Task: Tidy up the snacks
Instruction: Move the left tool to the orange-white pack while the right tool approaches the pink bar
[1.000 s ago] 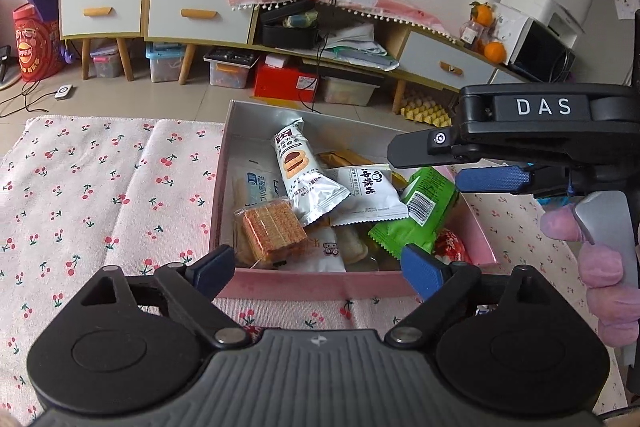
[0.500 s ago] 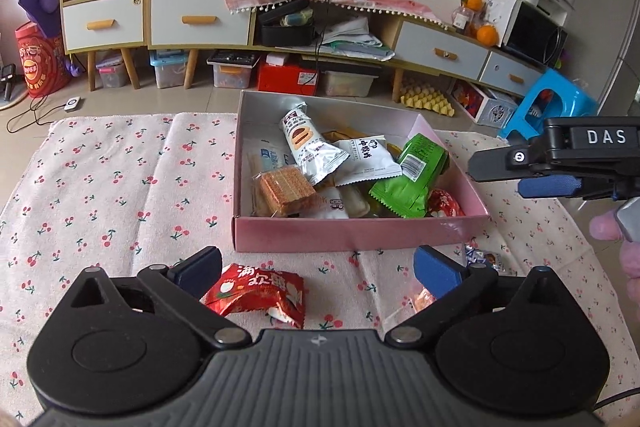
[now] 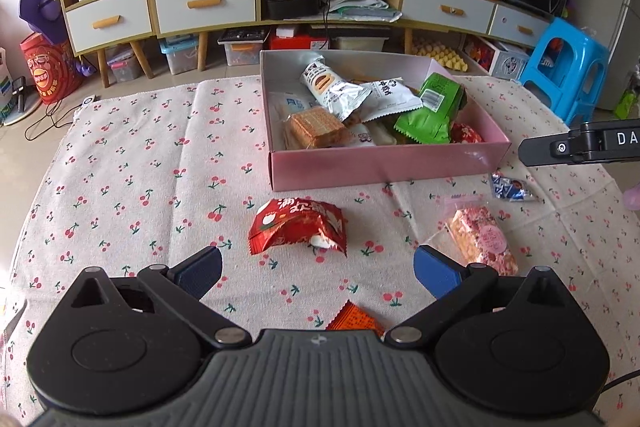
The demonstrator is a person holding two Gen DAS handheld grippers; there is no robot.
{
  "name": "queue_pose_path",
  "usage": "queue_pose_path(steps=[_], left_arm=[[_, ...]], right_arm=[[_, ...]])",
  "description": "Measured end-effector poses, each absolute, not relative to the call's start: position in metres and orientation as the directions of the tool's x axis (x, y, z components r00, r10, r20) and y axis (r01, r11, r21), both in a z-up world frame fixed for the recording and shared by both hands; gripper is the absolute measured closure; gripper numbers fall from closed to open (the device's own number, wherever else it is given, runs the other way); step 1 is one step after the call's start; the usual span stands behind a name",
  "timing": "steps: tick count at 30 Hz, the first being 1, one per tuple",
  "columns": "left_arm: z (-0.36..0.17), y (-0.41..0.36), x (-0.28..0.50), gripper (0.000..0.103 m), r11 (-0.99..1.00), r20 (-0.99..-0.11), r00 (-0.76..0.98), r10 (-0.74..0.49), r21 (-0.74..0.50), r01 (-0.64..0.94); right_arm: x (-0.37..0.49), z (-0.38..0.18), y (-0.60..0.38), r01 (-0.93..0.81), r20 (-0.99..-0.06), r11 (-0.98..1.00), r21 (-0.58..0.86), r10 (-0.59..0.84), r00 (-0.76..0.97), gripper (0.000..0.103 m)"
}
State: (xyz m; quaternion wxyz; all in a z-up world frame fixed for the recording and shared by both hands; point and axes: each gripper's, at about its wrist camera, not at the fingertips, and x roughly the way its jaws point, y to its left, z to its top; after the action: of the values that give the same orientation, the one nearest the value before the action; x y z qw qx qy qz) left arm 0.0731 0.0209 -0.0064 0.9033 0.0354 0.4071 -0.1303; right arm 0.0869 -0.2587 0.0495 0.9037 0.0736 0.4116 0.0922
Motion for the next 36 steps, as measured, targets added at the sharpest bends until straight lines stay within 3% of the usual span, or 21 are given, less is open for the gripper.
queue_pose_path(steps=[13,19,29,36], left_arm=[[-0.029,0.028,0.048,0.001,0.965,-0.789,0.585,-0.186,-0.035,0.260],[-0.022,0.016,0.036,0.001,0.984,-0.769,0.624,-0.139,-0.038,0.173],[-0.037,0.006,0.042,0.006,0.984,-0.828,0.557,-0.065,-0.146,-0.102],[-0.036,-0.008,0.040,0.008,0.985,-0.824,0.565,-0.048,-0.132,-0.109]], right_arm=[[0.063,0.008,-0.258,-0.203,-0.761,0.979,0.037,0.159,0.630,0.008],[0.054,0.000,-0.251,-0.232,-0.773,0.971,0.061,0.193,0.604,0.008],[0.055,0.001,-0.245,-0.239,-0.767,0.968,0.072,0.207,0.608,0.008],[0.058,-0.001,-0.245,-0.226,-0.768,0.968,0.106,0.224,0.600,0.008]])
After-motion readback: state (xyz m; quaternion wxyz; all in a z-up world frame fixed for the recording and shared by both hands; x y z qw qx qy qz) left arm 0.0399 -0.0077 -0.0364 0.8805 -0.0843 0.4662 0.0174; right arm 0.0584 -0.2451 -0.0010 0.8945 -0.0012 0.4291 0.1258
